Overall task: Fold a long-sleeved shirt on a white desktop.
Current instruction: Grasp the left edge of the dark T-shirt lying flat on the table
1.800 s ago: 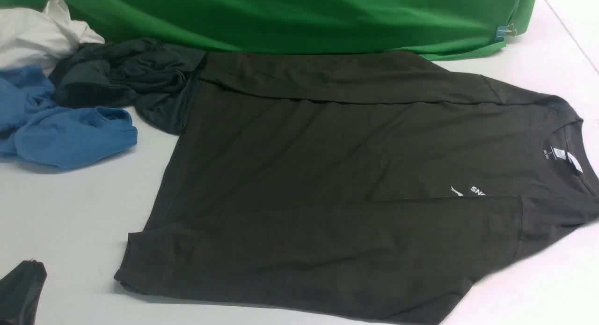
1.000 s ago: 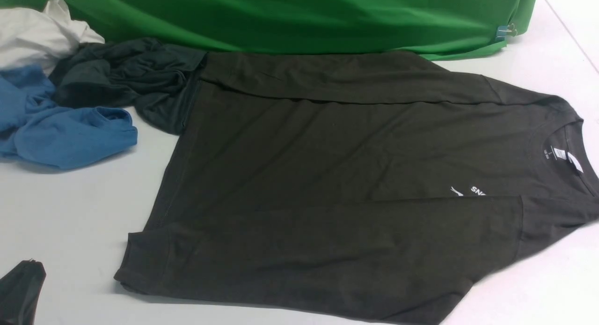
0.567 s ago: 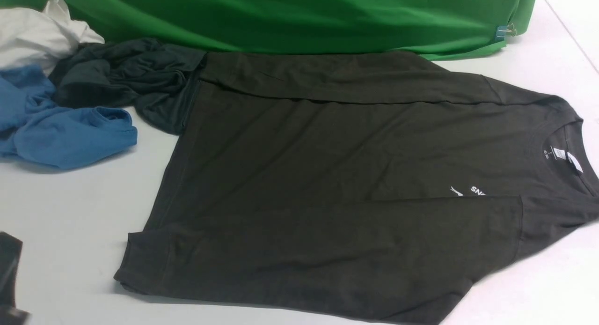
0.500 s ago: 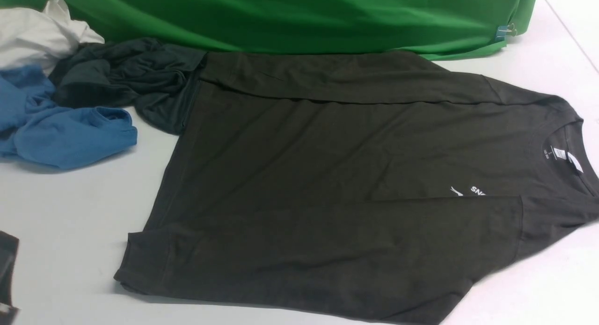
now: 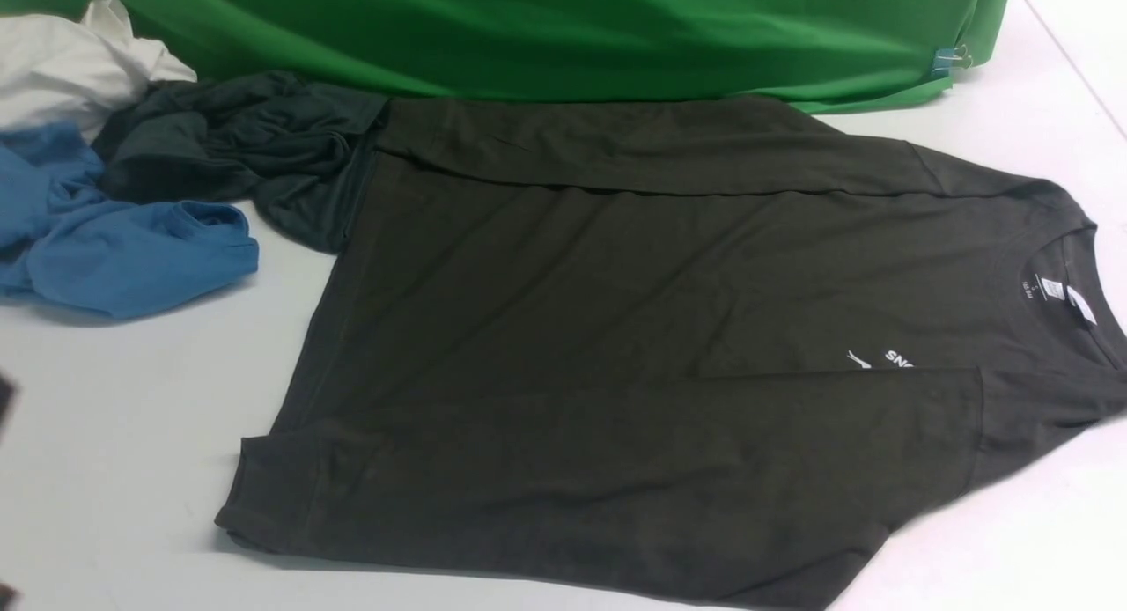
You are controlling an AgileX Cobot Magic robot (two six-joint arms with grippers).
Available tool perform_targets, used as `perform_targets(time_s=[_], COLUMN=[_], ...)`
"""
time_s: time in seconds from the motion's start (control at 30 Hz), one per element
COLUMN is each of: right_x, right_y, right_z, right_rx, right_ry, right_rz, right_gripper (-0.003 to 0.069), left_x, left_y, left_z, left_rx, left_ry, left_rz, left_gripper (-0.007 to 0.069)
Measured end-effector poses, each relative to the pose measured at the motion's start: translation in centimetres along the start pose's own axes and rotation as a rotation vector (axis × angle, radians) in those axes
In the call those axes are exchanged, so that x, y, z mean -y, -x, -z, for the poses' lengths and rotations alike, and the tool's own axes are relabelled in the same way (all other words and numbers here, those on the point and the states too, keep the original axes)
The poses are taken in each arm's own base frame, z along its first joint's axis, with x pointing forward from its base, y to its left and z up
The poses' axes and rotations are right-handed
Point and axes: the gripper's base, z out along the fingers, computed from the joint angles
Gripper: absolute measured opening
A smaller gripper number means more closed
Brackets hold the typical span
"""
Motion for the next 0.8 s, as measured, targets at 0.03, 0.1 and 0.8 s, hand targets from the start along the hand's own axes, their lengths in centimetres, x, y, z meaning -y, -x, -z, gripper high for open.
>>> perform_targets(time_s=[0.03,0.1,0.8], right_x=[0.0,0.0,-0.3], right_y=[0.0,0.0,3.4], right_z=[0.0,0.0,0.7], right_rx=[0.0,0.0,0.362], right_ry=[0.0,0.0,0.137], right_rz=[0.0,0.0,-0.511], right_gripper=[0.0242,0.0242,0.0231], left_x=[0.3,0.6,2.3], left_y=[0.3,1.0,-1.6], left_z=[-0.3,-0.9,-9.4], left_rx=[-0.052,-0.135,-0.889], left_ry=[-0.029,-0.082,-0.407], left_rz=[-0.045,-0.102,-0.252], left_gripper=[0.0022,0.0022,0.0022])
